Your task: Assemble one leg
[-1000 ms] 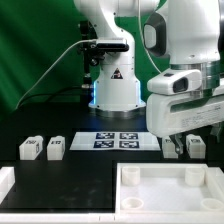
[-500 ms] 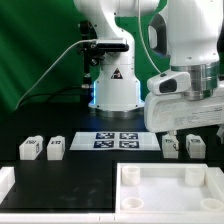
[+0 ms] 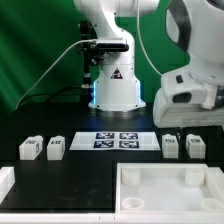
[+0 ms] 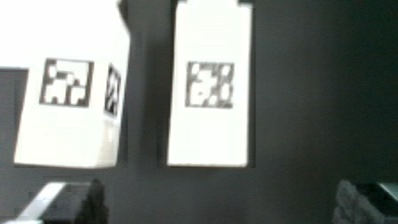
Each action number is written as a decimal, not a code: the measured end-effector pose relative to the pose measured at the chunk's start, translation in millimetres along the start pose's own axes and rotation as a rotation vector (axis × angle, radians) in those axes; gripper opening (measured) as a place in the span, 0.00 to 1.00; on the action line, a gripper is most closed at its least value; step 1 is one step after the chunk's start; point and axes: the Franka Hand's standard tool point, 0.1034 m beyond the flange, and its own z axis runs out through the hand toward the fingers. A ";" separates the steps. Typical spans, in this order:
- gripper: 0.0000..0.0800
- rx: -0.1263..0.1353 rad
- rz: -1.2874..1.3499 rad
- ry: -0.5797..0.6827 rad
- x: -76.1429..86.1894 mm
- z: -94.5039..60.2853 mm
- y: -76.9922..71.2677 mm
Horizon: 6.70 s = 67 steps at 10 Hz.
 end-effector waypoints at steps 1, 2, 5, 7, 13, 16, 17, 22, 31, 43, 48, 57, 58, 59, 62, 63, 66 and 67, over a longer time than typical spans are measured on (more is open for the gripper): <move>0.81 -0.008 -0.001 -0.120 -0.6 2.7 -1.5; 0.81 -0.011 -0.003 -0.204 2.5 6.0 -2.6; 0.81 -0.012 -0.002 -0.244 5.0 8.0 -2.4; 0.81 -0.018 0.012 -0.264 2.7 17.7 -2.5; 0.81 -0.028 0.034 -0.317 -3.3 45.8 0.1; 0.36 -0.028 0.034 -0.317 -3.4 46.0 0.2; 0.36 -0.028 0.034 -0.317 -3.4 46.0 0.2; 0.36 -0.028 0.034 -0.317 -3.4 46.0 0.2; 0.36 0.007 -0.073 0.166 10.5 -111.0 28.6; 0.36 -0.028 -0.153 1.205 79.0 -180.9 77.6; 0.36 0.011 -0.143 1.217 126.7 -166.3 40.4; 0.36 0.005 -0.132 1.181 144.1 -143.5 49.6; 0.36 0.005 -0.136 1.181 146.1 -139.8 46.8; 0.36 0.005 -0.136 1.186 148.0 -140.3 45.7; 0.36 0.010 -0.112 1.185 148.4 -140.9 45.8; 0.36 0.009 -0.113 1.185 148.4 -140.8 46.1; 0.72 0.009 -0.112 1.182 148.5 -140.0 46.4; 0.72 0.009 -0.112 1.182 148.5 -139.9 46.4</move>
Offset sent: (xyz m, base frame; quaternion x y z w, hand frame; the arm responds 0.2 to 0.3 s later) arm 0.0000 0.0000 0.0000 0.0000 0.0000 0.0000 1.0000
